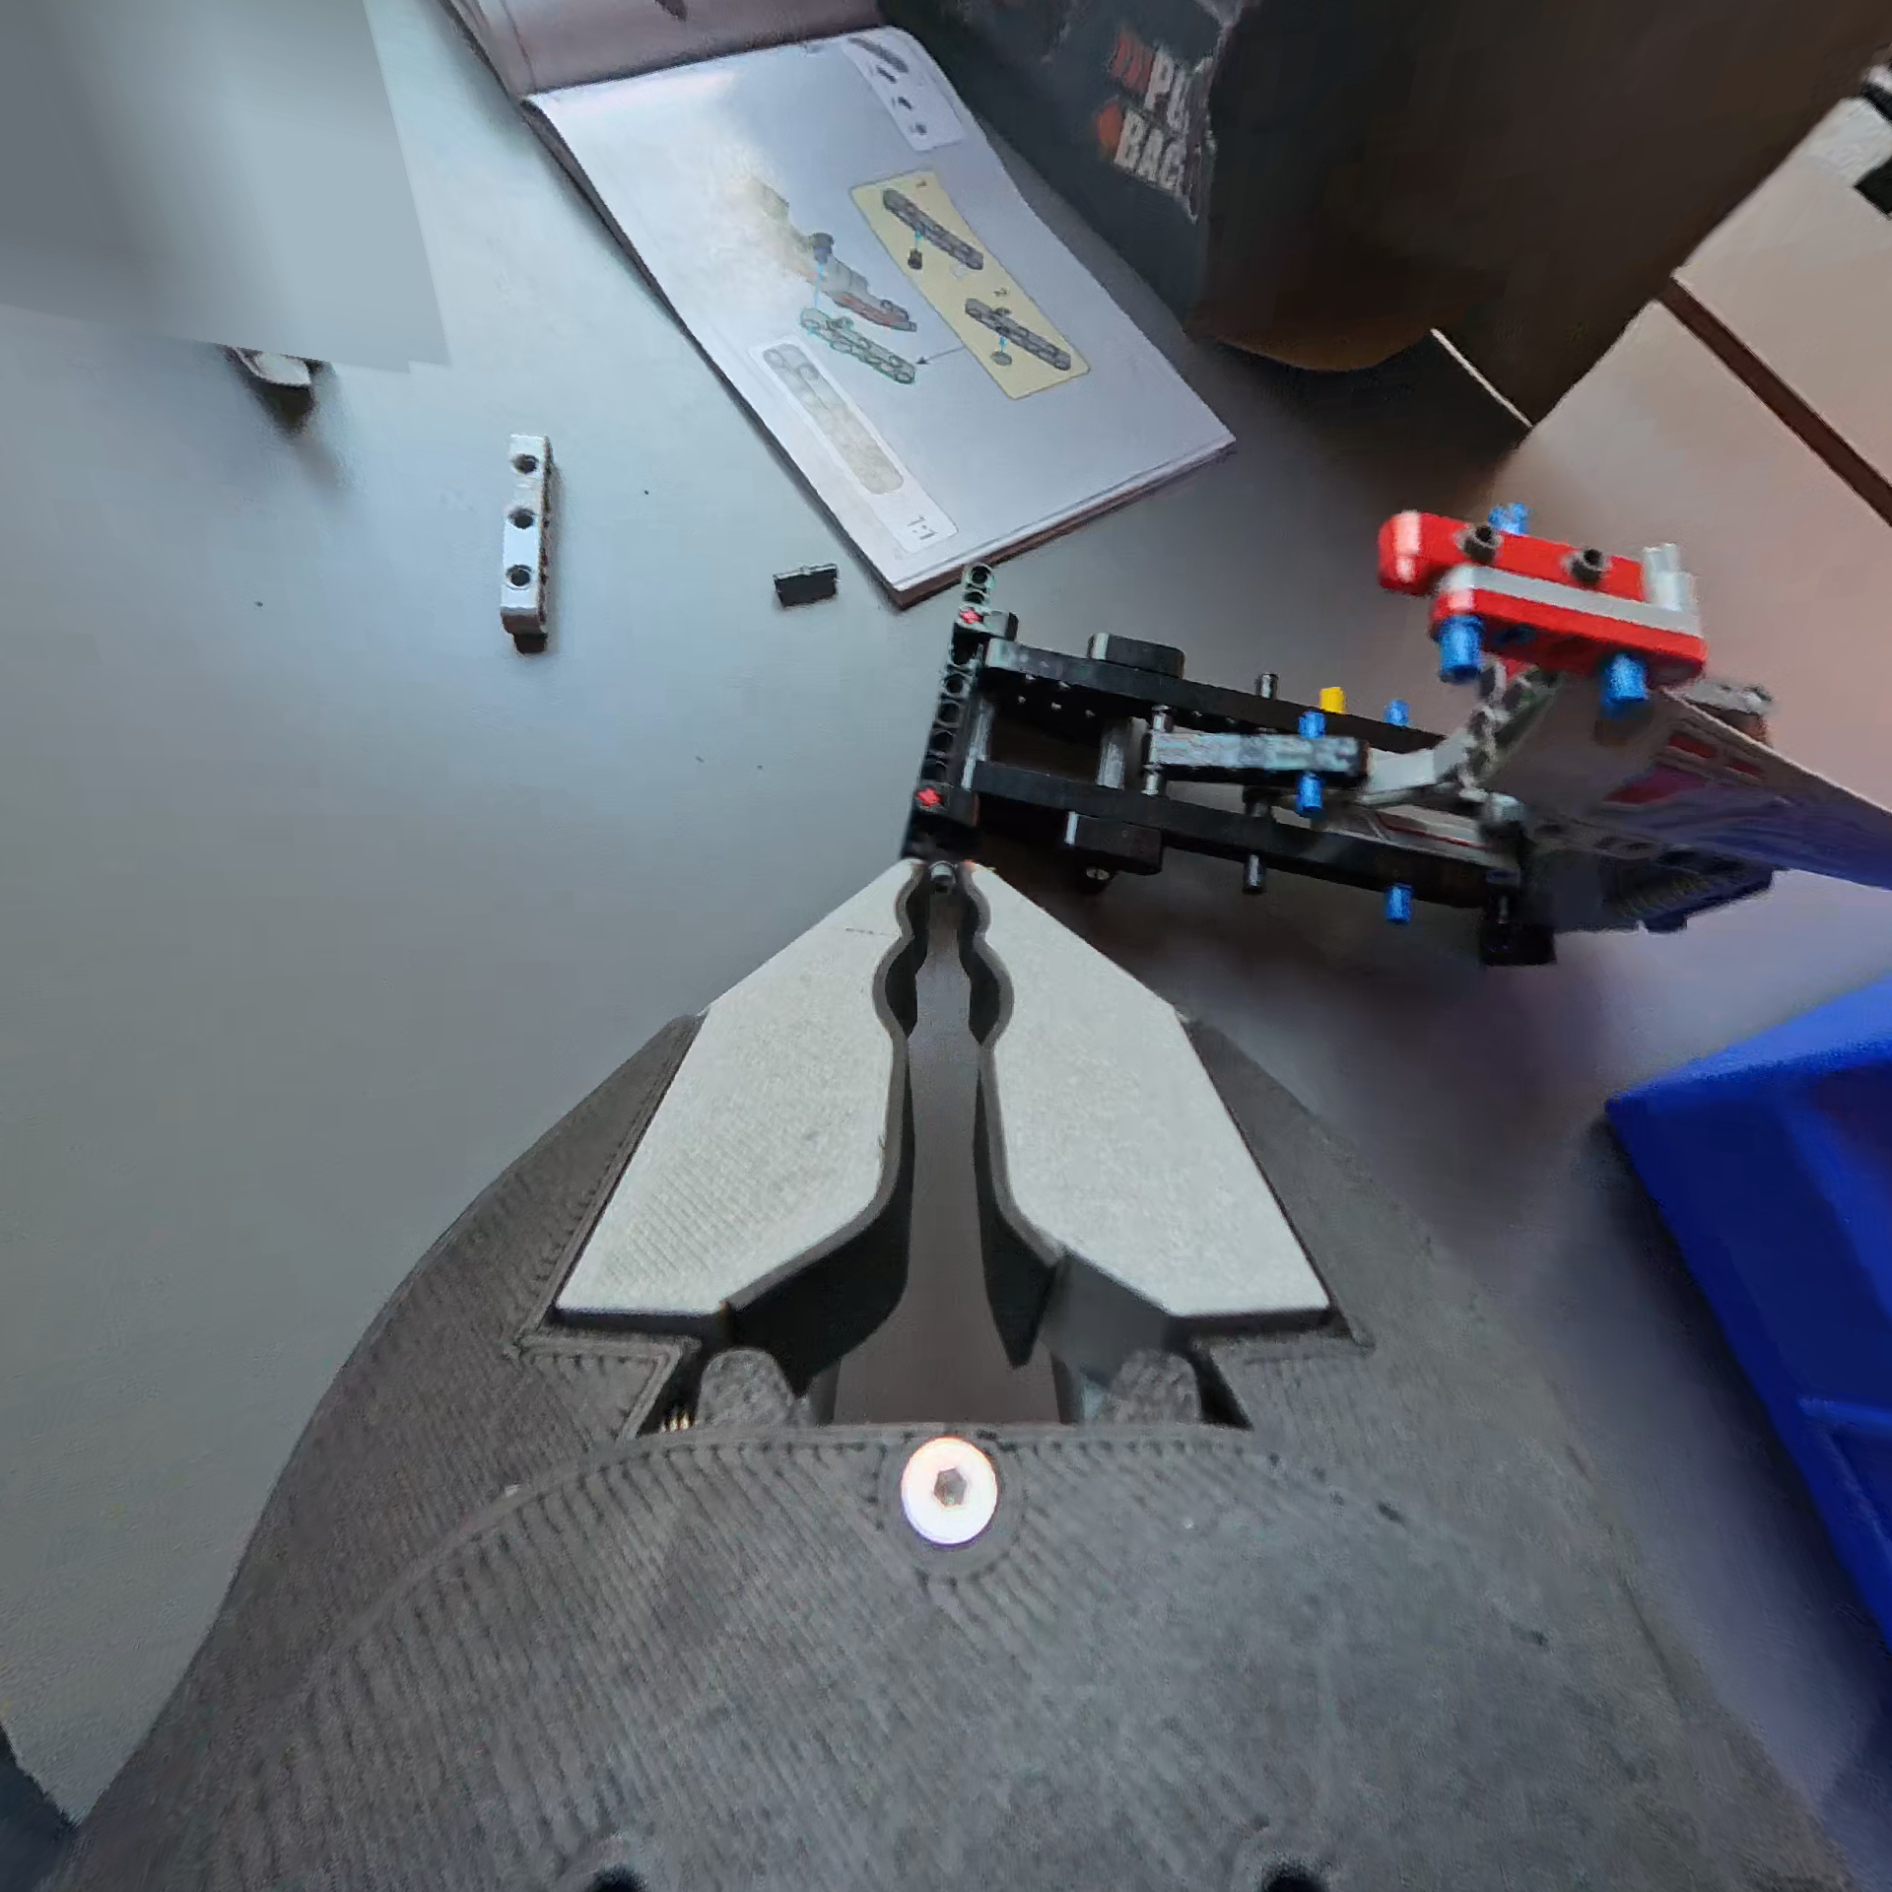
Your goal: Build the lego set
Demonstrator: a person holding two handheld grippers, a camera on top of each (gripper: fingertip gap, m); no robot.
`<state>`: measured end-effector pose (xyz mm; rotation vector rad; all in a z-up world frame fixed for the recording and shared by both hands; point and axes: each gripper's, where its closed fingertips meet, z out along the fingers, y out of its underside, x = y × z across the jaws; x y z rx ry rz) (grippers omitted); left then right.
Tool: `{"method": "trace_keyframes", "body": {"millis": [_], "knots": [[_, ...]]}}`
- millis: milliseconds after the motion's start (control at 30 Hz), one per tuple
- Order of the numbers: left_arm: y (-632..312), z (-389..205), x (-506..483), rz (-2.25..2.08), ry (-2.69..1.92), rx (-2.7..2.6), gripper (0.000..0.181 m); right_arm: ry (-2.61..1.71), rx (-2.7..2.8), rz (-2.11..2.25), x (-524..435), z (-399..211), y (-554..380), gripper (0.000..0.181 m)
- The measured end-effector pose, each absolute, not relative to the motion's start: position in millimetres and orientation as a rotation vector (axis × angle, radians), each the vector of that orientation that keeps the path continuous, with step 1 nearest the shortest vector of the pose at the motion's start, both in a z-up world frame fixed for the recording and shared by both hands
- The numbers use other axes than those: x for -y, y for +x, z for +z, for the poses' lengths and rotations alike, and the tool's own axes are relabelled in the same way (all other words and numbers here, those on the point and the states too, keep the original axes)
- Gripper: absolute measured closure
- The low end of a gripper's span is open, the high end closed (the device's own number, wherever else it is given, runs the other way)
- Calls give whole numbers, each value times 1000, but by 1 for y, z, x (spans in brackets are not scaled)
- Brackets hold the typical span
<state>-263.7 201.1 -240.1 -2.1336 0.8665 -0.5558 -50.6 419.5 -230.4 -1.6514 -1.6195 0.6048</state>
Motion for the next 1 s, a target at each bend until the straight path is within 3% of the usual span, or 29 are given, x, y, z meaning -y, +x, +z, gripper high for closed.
{"method": "trace_keyframes", "body": {"millis": [267, 433, 1000], "knots": [[-264, -241, -201, -566, -2144, -865, 161, -1796, 1615, 525, -434, -258, -30, 180], [-264, -242, -201, -569, -2148, -865, 161, -1795, 1603, 552, -434, -255, -30, 172], [-263, -242, -201, -565, -2145, -870, 161, -1786, 1548, 679, -433, -246, -30, 170]]}}
